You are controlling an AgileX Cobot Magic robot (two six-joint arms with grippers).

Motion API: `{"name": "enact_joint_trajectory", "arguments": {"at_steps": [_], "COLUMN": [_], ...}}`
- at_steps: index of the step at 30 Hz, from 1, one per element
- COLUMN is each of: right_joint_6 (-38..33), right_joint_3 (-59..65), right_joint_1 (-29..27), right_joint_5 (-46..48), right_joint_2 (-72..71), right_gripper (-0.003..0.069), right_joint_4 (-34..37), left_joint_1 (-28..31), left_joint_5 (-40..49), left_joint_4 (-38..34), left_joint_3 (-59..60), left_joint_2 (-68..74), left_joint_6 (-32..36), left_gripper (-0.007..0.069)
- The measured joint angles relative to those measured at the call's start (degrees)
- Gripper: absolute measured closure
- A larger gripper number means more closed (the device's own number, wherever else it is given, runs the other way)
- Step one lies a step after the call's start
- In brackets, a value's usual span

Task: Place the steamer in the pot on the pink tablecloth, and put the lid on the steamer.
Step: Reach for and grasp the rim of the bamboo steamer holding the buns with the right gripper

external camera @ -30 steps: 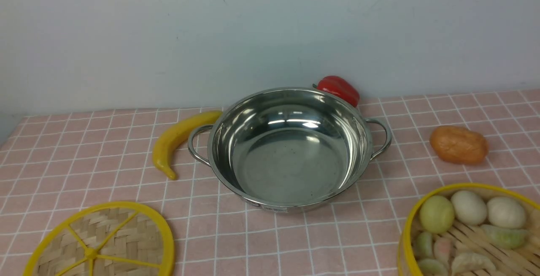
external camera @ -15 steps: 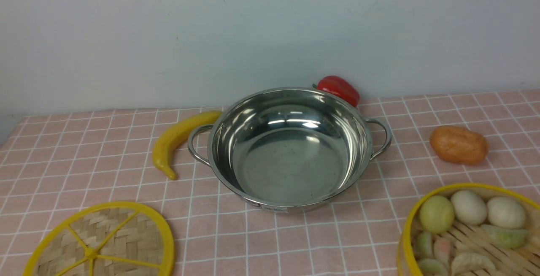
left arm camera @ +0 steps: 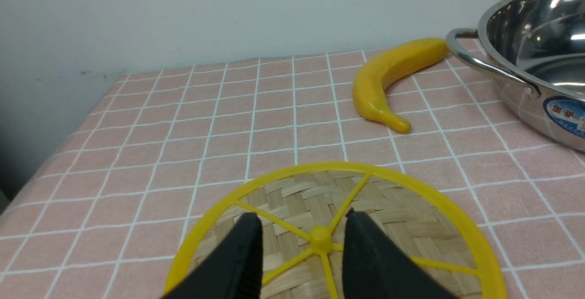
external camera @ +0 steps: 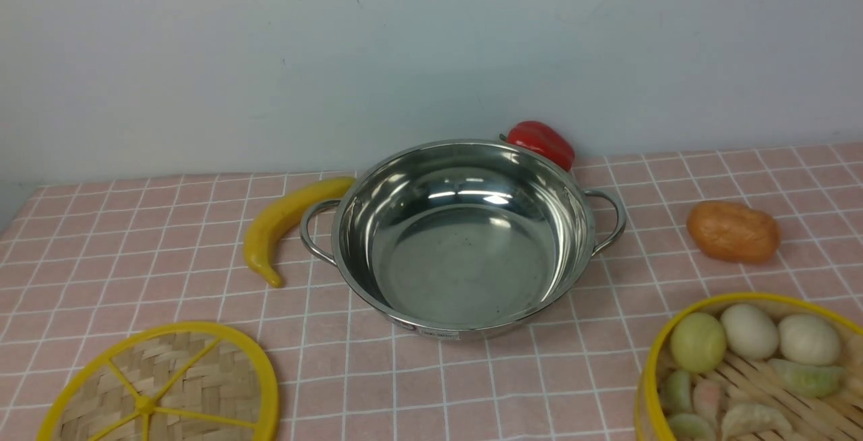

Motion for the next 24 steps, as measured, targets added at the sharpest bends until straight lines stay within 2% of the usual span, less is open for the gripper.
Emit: {"name": "enact_joint_trajectory", "arguments": {"at_steps": [12,17,24], "right_joint_6": [0.0,1.4,1.7], "right_joint_3": [0.0,-0.5,-11.8], "right_joint_1": [0.0,0.0,0.0], "right_joint_5": [0.0,-2.0,0.7], "right_joint_2": [0.0,0.0,-0.1], "right_gripper": [0.0416,0.0416,0.0416], "right_joint_4": [0.1,4.6,7.1], "left_joint_1": [0.0,0.0,0.0], "left_joint_5": [0.0,0.0,0.0], "left_joint_4": [0.0,0.0,0.0], "left_joint_3": [0.0,0.0,0.0], "left_joint_2": [0.0,0.0,0.0], "left_joint_6": [0.0,0.0,0.0], "left_gripper": [0.0382,0.0382,0.0382]}}
